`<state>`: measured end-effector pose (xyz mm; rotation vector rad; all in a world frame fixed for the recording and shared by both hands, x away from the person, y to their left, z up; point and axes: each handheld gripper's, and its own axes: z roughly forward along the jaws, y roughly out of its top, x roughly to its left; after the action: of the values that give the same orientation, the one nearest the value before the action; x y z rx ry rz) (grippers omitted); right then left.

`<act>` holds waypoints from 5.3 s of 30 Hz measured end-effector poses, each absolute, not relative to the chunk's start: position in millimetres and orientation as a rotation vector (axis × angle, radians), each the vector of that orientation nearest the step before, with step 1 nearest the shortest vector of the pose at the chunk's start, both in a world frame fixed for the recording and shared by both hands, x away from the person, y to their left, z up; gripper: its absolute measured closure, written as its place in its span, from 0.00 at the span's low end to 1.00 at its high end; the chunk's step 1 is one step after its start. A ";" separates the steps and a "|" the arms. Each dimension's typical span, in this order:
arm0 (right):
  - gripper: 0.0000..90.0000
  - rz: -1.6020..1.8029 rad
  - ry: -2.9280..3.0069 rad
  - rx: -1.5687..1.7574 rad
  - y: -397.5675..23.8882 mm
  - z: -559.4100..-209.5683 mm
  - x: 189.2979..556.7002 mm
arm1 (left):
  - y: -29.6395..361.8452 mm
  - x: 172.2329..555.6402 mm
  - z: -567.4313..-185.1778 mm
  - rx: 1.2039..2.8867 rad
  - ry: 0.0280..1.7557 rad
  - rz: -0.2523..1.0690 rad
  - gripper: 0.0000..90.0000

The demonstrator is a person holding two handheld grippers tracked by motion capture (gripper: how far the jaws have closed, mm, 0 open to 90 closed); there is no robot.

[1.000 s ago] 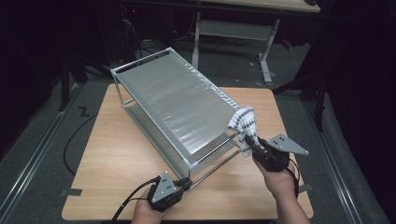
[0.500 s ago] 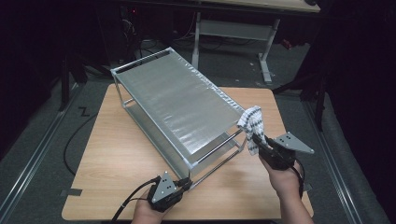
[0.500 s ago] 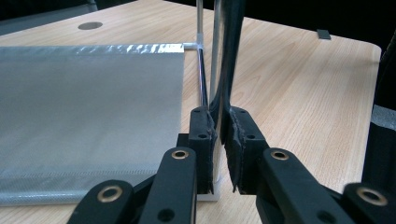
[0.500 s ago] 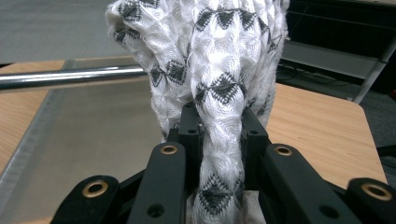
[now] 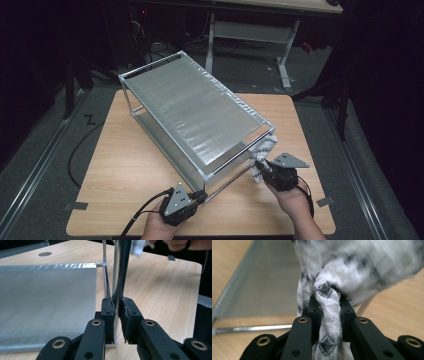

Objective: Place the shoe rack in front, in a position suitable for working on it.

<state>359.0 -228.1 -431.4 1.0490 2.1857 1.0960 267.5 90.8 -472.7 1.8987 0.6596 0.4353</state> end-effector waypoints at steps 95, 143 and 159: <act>0.85 1.450 2.308 0.576 -142.3 -377.8 282.9 | 91.3 271.1 -476.1 1.889 0.648 0.437 0.90; 0.85 1.336 2.025 0.960 -226.1 -379.3 354.7 | 103.3 262.7 -475.8 1.908 0.663 0.408 0.90; 0.85 1.256 1.942 1.041 -242.2 -388.1 367.3 | 105.5 264.1 -475.2 1.917 0.655 0.379 0.90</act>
<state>367.3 -242.2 -388.1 1.0410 1.9422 1.2561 264.1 105.5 -475.2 1.9172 0.6552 0.3794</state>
